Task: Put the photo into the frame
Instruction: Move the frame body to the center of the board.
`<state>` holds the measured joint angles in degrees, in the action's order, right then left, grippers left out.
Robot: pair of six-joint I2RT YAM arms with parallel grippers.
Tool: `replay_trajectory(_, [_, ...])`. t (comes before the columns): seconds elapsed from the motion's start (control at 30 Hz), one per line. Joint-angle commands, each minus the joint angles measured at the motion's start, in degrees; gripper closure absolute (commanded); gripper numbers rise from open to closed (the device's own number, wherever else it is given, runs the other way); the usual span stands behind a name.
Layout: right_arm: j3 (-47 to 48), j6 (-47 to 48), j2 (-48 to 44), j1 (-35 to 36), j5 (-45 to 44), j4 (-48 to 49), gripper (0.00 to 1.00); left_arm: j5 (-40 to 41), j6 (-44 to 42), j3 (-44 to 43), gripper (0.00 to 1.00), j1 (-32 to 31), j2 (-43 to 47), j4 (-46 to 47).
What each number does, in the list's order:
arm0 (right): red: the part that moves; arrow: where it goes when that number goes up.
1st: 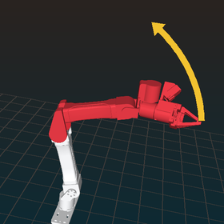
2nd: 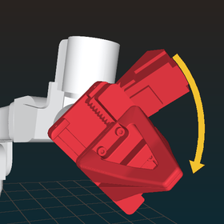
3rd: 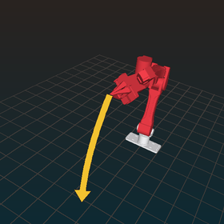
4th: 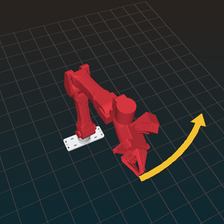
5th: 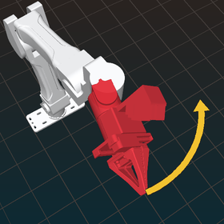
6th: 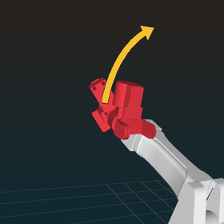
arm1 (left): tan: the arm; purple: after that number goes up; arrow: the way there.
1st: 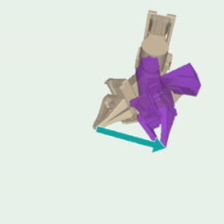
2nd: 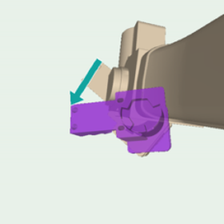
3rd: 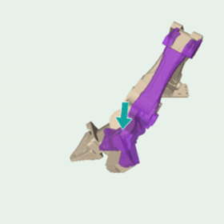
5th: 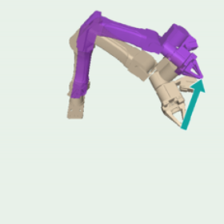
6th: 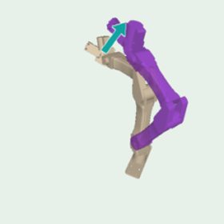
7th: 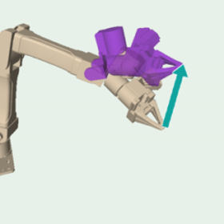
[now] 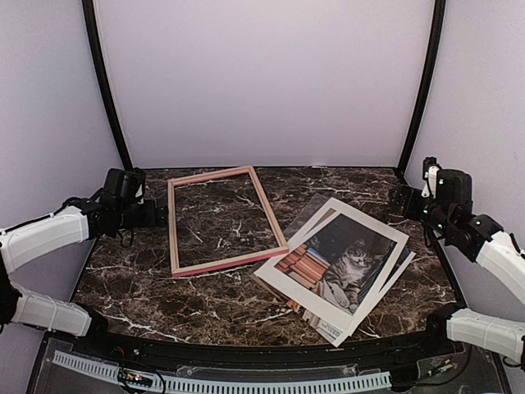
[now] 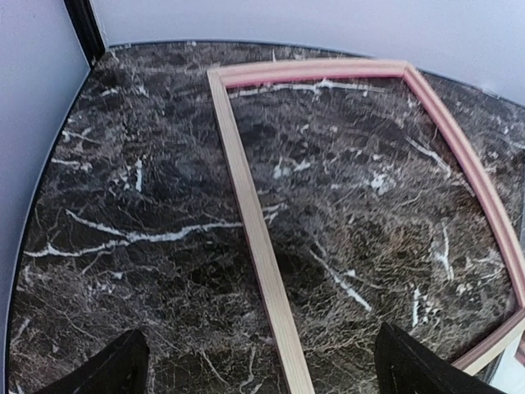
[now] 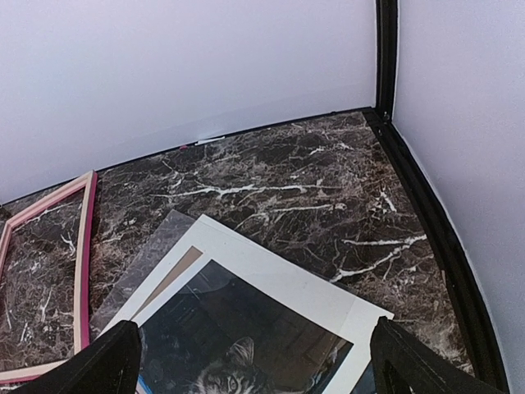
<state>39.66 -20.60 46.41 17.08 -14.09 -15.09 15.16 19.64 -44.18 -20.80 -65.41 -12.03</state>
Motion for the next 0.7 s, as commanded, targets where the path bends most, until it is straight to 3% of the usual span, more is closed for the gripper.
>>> replay_trajectory(0.0, [-2.22,-2.12,-1.90,-0.41,1.27,-1.12,0.01,-2.39,-0.38,-3.61,0.01,-0.14,-7.34,-1.01])
replay_trajectory(0.33, [-4.09,-2.48,-1.61,-0.40,6.48,1.47,0.01,-6.89,-5.76,-20.99,0.25,3.54,-34.51,-7.54])
replay_trajectory(0.67, [-7.17,-3.33,-3.53,-0.38,8.55,2.31,0.01,-7.44,-6.58,-26.24,0.39,6.37,-44.69,-8.29])
